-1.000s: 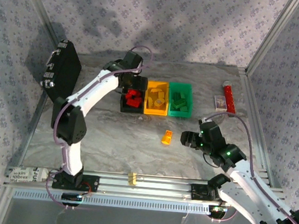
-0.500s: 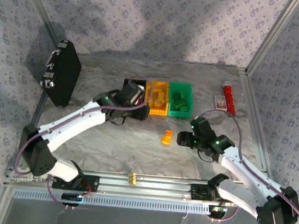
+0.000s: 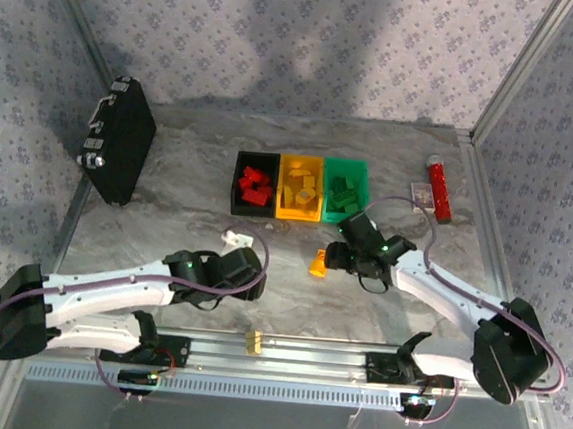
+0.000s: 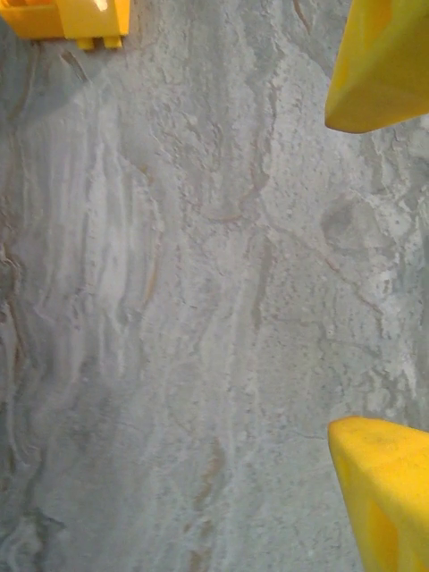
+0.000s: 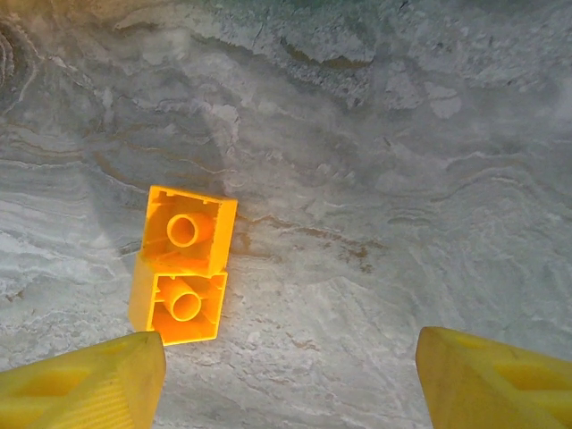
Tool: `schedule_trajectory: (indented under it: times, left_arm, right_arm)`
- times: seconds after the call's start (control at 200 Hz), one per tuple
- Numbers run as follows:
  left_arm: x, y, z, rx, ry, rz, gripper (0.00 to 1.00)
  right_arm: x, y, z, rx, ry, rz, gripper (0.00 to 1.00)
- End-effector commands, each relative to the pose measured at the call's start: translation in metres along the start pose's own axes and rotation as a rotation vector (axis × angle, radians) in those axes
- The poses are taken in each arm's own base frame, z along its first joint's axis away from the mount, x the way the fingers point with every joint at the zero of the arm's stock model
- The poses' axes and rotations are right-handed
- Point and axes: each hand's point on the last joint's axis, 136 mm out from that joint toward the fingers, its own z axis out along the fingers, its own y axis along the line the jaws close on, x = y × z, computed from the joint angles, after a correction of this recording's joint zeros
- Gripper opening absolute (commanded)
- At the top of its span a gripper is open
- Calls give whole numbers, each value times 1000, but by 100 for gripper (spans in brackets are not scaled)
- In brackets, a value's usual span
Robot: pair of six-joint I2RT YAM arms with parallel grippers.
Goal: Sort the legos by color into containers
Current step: Pick up the lego from the center of the table.
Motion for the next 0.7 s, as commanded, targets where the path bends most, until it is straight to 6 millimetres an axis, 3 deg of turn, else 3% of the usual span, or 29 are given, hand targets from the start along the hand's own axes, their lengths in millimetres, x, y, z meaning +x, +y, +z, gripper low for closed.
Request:
schedule_trajectory:
  times: [0.0,0.41,0.695]
  left_arm:
    - [-1,3,2,17,-66,-111,83]
    - [15,17,6,8,-63,-145,82]
    - [24,22,6,7,-64,-155,81]
  right_arm:
    - [-7,9,1,15,-15,35,76]
    - [-18,39,27,62,26,13,70]
    - [-16,41,48,116,78,12,60]
